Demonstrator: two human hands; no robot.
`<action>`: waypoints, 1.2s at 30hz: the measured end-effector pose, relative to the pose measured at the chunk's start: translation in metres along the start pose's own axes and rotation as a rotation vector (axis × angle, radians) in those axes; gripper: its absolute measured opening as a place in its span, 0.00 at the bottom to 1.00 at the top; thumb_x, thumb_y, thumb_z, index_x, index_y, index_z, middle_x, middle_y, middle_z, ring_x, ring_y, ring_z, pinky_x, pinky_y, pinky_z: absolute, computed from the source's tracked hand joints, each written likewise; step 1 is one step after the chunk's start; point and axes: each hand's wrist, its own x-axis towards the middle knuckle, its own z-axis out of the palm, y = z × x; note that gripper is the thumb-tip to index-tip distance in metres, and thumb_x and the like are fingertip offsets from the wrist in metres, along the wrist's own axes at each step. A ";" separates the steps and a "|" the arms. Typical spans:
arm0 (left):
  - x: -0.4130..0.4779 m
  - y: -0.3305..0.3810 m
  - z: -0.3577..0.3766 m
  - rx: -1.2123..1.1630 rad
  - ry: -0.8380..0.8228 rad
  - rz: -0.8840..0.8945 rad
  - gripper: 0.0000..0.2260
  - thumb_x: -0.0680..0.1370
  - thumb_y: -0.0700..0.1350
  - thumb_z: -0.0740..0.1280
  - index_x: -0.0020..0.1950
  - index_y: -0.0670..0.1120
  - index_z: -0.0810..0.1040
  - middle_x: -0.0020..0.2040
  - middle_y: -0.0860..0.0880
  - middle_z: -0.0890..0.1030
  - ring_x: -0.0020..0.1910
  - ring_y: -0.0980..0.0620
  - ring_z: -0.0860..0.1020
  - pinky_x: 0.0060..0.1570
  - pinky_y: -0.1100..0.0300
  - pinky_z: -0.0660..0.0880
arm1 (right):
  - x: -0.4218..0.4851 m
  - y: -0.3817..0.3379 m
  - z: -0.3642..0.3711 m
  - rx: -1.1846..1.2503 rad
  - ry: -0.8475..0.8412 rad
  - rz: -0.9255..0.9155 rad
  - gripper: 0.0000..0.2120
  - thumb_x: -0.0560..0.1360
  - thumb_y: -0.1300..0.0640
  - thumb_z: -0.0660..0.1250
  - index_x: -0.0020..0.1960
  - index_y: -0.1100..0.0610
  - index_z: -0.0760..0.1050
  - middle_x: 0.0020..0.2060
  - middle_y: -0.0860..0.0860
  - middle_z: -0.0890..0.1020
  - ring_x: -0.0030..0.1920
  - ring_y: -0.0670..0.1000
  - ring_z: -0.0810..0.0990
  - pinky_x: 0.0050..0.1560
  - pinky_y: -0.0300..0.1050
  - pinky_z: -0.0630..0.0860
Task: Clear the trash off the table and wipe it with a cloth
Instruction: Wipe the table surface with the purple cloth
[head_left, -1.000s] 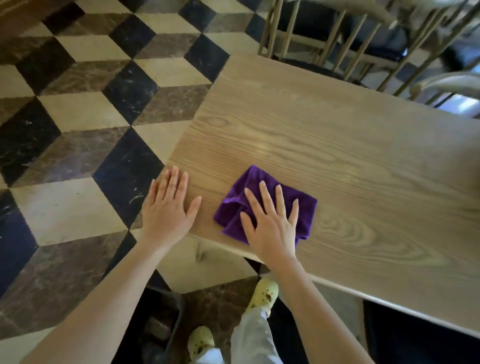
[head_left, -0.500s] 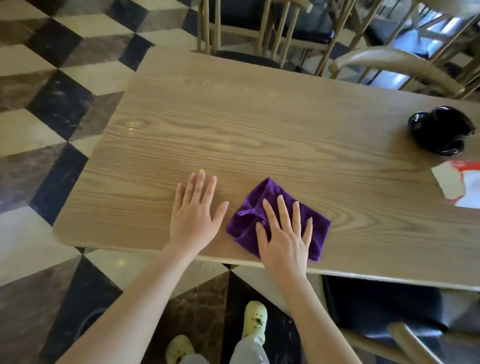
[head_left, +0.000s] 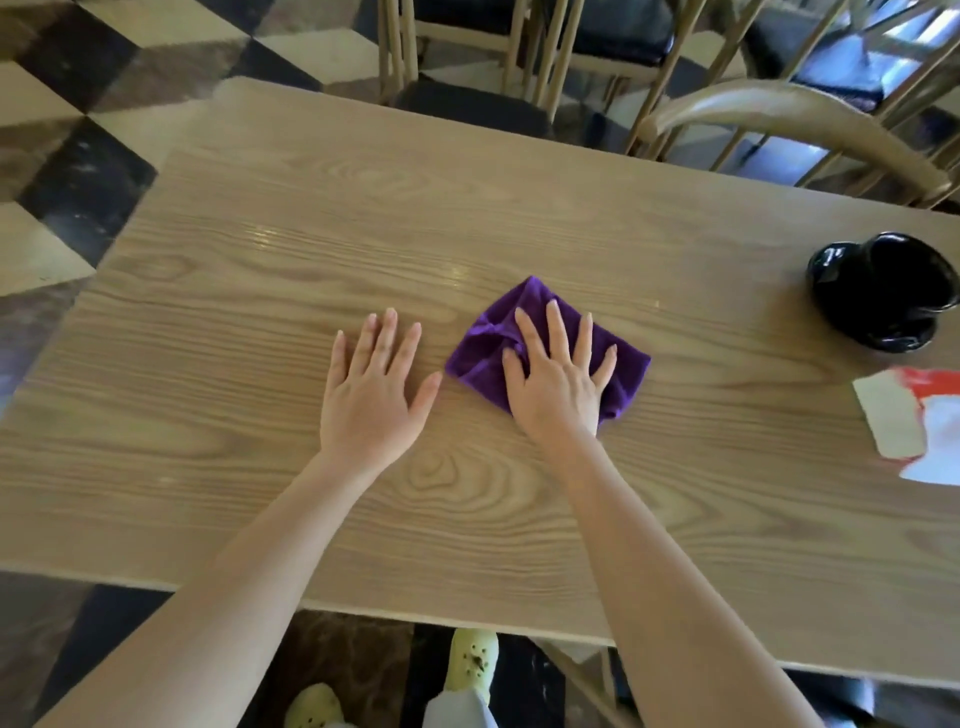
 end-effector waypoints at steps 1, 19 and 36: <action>0.000 0.001 0.000 0.003 -0.001 -0.010 0.32 0.76 0.63 0.42 0.77 0.50 0.55 0.78 0.48 0.54 0.77 0.50 0.51 0.76 0.50 0.44 | 0.020 0.002 -0.004 -0.005 -0.006 -0.025 0.25 0.79 0.40 0.48 0.75 0.39 0.51 0.78 0.44 0.48 0.77 0.57 0.40 0.73 0.66 0.38; -0.002 0.000 0.004 0.076 0.014 -0.022 0.28 0.78 0.61 0.48 0.76 0.50 0.58 0.77 0.48 0.57 0.77 0.51 0.53 0.75 0.49 0.49 | 0.242 0.020 -0.041 -0.052 -0.053 -0.139 0.26 0.78 0.39 0.47 0.75 0.42 0.52 0.78 0.47 0.50 0.77 0.56 0.43 0.73 0.65 0.40; 0.001 0.001 -0.007 -0.035 -0.070 -0.006 0.28 0.80 0.60 0.48 0.78 0.50 0.51 0.79 0.48 0.48 0.78 0.50 0.44 0.75 0.49 0.39 | -0.120 0.067 -0.005 -0.038 0.048 0.111 0.27 0.76 0.41 0.49 0.73 0.45 0.61 0.74 0.48 0.63 0.76 0.55 0.58 0.74 0.62 0.51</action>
